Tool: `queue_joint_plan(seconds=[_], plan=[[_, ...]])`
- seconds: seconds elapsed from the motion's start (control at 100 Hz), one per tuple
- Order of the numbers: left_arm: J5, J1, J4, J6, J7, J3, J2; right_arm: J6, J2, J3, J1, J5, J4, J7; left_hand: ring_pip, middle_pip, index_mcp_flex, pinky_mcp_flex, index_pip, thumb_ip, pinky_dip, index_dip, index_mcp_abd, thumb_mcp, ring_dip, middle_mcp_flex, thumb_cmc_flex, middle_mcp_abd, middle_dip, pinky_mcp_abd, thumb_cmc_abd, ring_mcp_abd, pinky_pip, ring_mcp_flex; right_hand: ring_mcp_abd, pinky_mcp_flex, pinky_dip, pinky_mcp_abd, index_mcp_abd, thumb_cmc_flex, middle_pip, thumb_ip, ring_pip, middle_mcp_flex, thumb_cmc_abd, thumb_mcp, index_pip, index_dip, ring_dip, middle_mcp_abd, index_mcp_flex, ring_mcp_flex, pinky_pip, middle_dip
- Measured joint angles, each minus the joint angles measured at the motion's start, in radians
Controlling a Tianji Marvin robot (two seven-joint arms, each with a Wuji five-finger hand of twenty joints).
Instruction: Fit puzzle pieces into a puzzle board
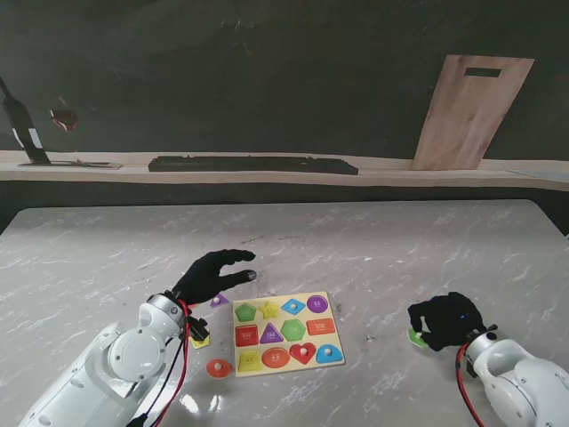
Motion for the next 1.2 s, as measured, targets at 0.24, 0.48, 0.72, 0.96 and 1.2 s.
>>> queue_joint_plan(seconds=[0.24,0.48,0.72,0.96,1.2], plan=[[-0.001,0.008,-0.006,-0.009,0.0,-0.013,0.0,0.061,-0.014,-0.156,0.091,0.112,-0.023,0.028,0.0,0.0,0.0,0.0,0.0,0.0,0.0,0.0,0.0,0.0,0.0,0.0,0.0,0.0,0.0,0.0,0.0,0.0,0.0,0.0,0.037,0.002,0.0,0.024,0.079,0.039,0.015,0.0,0.036,0.009,0.0,-0.013,-0.001,0.0,0.014,0.043,0.011,0.015,0.028,0.0],[-0.003,0.018,-0.01,-0.022,0.006,-0.025,0.0,0.165,-0.032,-0.358,0.203,0.244,-0.028,0.064,0.0,0.0,0.0,0.0,0.0,0.0,0.0,0.0,0.0,0.0,0.0,0.0,0.0,0.0,0.0,0.0,0.0,0.0,0.0,0.0,0.062,0.003,0.002,0.04,0.126,0.049,0.04,0.002,0.082,0.009,0.0,-0.016,-0.01,0.0,0.026,0.075,0.023,0.023,0.06,0.0],[-0.004,0.025,-0.013,-0.028,0.009,-0.035,0.0,0.207,-0.052,-0.548,0.329,0.305,0.028,0.067,0.0,0.0,0.0,0.0,0.0,0.0,0.0,0.0,0.0,0.0,0.0,0.0,0.0,0.0,0.0,0.0,0.0,0.0,0.0,0.0,0.072,0.003,0.011,0.052,0.143,0.049,0.065,0.002,0.105,0.009,0.012,-0.024,-0.01,0.0,0.03,0.079,0.023,0.023,0.083,0.0],[-0.003,0.03,-0.013,-0.037,0.016,-0.041,0.0,0.254,-0.067,-0.654,0.393,0.328,0.062,0.073,0.0,0.0,0.0,0.0,0.0,0.0,0.0,0.0,0.0,0.0,0.0,0.0,0.0,0.0,0.0,0.0,0.0,0.0,0.0,0.0,0.084,0.003,0.012,0.064,0.156,0.049,0.077,0.013,0.123,0.009,0.016,-0.024,-0.011,0.0,0.04,0.09,0.023,0.023,0.096,0.0],[-0.003,0.034,-0.014,-0.042,0.022,-0.046,-0.001,0.264,-0.072,-0.719,0.424,0.337,0.081,0.077,0.0,0.0,0.0,0.0,0.0,0.0,0.0,0.0,0.0,0.0,0.0,0.0,0.0,0.0,0.0,0.0,0.0,0.0,0.0,0.0,0.086,0.003,0.012,0.066,0.163,0.049,0.088,0.014,0.132,0.009,0.016,-0.024,-0.011,0.003,0.041,0.092,0.024,0.023,0.106,0.0]])
